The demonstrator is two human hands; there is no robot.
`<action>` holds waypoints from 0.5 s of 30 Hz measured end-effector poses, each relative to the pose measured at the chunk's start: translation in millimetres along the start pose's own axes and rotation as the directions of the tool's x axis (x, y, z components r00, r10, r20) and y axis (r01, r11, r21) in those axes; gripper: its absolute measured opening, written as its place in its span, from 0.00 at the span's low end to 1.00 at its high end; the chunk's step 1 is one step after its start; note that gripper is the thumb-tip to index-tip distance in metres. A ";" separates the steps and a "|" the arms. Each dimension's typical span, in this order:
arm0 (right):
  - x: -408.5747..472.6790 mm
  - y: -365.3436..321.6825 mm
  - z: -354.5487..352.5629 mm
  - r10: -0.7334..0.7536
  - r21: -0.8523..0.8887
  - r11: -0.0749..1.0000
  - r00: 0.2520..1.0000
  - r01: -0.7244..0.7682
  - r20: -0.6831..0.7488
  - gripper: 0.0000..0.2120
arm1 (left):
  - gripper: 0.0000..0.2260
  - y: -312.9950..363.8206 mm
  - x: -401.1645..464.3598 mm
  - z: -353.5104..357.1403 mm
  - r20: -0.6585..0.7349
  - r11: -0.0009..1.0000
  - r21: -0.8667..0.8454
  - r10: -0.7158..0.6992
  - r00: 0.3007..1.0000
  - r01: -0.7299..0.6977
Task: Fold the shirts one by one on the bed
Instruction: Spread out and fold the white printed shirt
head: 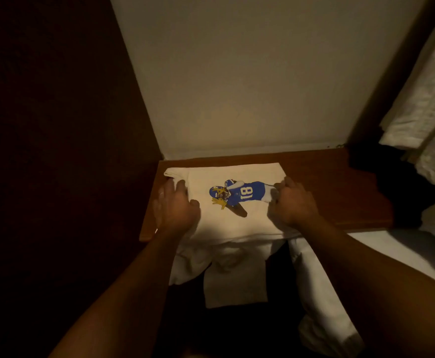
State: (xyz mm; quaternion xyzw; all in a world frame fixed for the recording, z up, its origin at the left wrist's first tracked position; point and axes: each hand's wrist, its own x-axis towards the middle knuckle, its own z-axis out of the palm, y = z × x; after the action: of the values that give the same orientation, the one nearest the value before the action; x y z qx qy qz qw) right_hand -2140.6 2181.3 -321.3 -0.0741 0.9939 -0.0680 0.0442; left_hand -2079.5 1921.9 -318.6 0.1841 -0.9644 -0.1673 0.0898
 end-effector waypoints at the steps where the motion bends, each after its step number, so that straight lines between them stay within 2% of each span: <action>1: -3.7 -1.8 2.3 -0.040 -0.044 0.998 0.999 0.040 0.001 0.22 | 0.25 1.1 -6.4 4.6 0.005 0.997 0.066 0.041 0.999 -0.041; 3: -9.6 -6.0 7.9 -0.098 -0.036 0.995 0.995 0.098 0.014 0.21 | 0.23 3.9 -16.2 16.3 0.067 0.987 0.106 0.111 0.992 -0.118; 5: -14.1 -9.1 15.3 -0.143 -0.034 0.989 0.989 0.144 0.048 0.20 | 0.20 5.0 -24.1 30.2 0.189 0.974 0.129 0.161 0.969 -0.187; 8: -19.5 -10.5 32.1 -0.142 -0.036 0.988 0.979 0.148 0.145 0.27 | 0.27 -2.9 -33.5 50.4 0.320 0.951 0.192 0.175 0.931 -0.244; 10: -20.7 -8.8 42.7 -0.110 -0.007 0.993 0.971 0.114 0.211 0.32 | 0.32 -8.5 -36.5 59.0 0.341 0.947 0.209 0.162 0.926 -0.243; 15: -8.9 -9.0 46.6 -0.108 0.033 0.994 0.963 0.103 0.249 0.32 | 0.34 -13.1 -23.3 60.7 0.368 0.952 0.210 0.135 0.920 -0.223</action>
State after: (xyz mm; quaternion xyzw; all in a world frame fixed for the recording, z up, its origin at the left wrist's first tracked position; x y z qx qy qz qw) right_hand -2126.0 2167.8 -365.3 -0.1343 0.9744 -0.0700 0.1663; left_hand -2068.1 1937.0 -382.2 0.0717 -0.9910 -0.0666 -0.0913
